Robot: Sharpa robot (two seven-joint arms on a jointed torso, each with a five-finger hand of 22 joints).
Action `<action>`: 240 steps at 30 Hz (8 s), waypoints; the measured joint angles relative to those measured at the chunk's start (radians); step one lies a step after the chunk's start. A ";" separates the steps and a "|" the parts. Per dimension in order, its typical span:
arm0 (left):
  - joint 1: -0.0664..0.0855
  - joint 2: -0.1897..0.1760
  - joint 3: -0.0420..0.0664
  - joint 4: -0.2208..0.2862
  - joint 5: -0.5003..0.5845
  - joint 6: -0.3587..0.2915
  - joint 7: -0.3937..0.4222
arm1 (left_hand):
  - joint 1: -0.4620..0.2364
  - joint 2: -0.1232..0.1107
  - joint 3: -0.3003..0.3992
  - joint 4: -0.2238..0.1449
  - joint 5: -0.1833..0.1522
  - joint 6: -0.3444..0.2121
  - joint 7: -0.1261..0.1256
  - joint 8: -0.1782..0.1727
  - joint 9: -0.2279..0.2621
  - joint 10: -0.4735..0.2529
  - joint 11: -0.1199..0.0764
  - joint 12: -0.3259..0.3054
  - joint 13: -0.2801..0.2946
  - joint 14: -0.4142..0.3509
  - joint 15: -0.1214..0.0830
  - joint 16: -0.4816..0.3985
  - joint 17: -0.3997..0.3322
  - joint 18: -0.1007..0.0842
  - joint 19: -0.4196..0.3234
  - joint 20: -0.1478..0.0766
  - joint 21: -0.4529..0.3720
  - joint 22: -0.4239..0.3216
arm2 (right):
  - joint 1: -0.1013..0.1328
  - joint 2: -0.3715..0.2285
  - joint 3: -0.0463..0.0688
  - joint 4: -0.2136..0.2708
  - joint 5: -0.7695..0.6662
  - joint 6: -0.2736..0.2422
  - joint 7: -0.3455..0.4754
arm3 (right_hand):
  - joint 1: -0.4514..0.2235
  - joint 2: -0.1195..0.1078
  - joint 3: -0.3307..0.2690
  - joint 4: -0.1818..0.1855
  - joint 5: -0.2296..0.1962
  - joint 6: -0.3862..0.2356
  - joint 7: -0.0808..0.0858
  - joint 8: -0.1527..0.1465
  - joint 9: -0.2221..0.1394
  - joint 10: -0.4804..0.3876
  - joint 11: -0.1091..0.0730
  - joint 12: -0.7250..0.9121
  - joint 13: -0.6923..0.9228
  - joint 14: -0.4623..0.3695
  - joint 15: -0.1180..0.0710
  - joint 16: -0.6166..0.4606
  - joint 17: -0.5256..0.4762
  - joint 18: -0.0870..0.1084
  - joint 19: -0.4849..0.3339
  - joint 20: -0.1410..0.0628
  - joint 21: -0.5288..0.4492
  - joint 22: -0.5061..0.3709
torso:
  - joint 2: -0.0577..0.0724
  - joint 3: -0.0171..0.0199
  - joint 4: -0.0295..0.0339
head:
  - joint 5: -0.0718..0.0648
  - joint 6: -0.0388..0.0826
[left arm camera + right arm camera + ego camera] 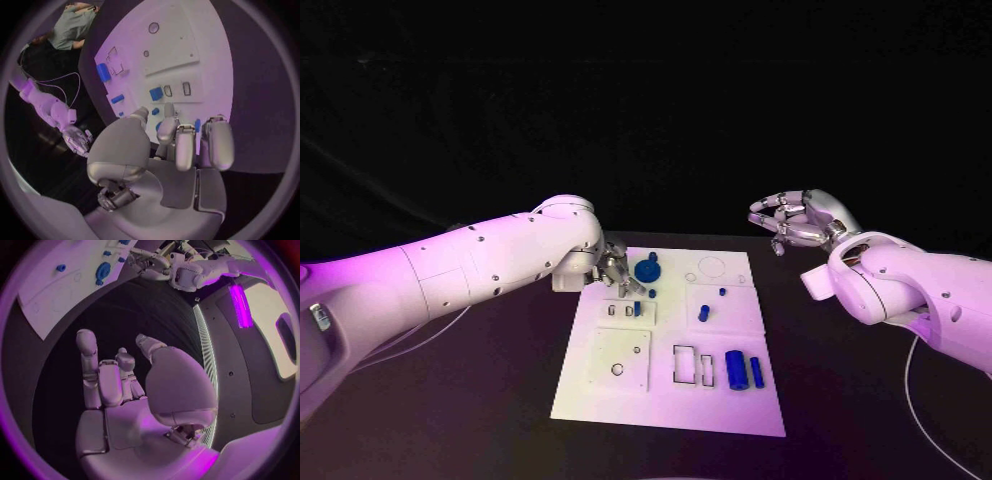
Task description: Assemble the parts on the task board
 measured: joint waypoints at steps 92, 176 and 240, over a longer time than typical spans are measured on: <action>-0.017 0.011 -0.015 -0.025 0.161 0.004 0.020 | 0.108 -0.126 0.584 -0.032 0.063 -0.048 0.009 0.088 0.114 -0.032 -0.004 -0.032 -0.046 0.000 0.000 0.008 0.000 0.000 -0.006 0.005 0.015 0.025 | -0.006 0.019 -0.001 -0.027 0.000 0.012 -0.018 | 0.000 0.000 -0.009 0.010 0.052 -0.015 0.001 0.027 0.007 0.000 0.000 0.000 -0.003 0.000 0.000 -0.004 0.001 0.000 -0.014 0.000 -0.051 -0.036 | 0.000 0.0012 0.0042 | -0.008 -0.022; -0.075 -0.035 -0.016 0.055 -0.054 -0.137 0.030 | 0.023 -0.182 0.630 -0.078 0.242 -0.017 0.000 0.104 0.193 0.007 -0.021 -0.045 -0.048 0.003 -0.018 0.008 0.000 0.000 0.005 -0.006 0.019 0.043 | -0.013 0.005 -0.001 -0.021 0.000 0.010 -0.016 | 0.000 0.000 -0.015 0.021 0.052 -0.018 0.004 0.038 0.008 0.000 0.000 0.000 -0.008 0.000 0.000 -0.008 0.001 0.000 -0.018 -0.004 -0.056 -0.038 | 0.002 0.0008 0.0006 | -0.003 -0.031; -0.073 0.002 -0.016 0.002 -0.037 -0.101 0.009 | -0.083 -0.177 0.399 -0.019 0.207 0.081 -0.055 0.032 0.264 0.023 -0.037 -0.062 -0.066 0.000 -0.036 0.011 0.000 0.000 0.016 -0.023 0.027 0.067 | -0.017 0.002 -0.001 -0.022 -0.001 0.009 -0.011 | -0.006 0.006 -0.022 0.039 0.052 -0.024 0.003 0.046 0.008 0.000 0.000 0.000 -0.019 -0.003 0.004 -0.012 -0.004 0.000 -0.021 0.000 -0.074 -0.051 | 0.001 0.0001 0.0015 | -0.012 -0.028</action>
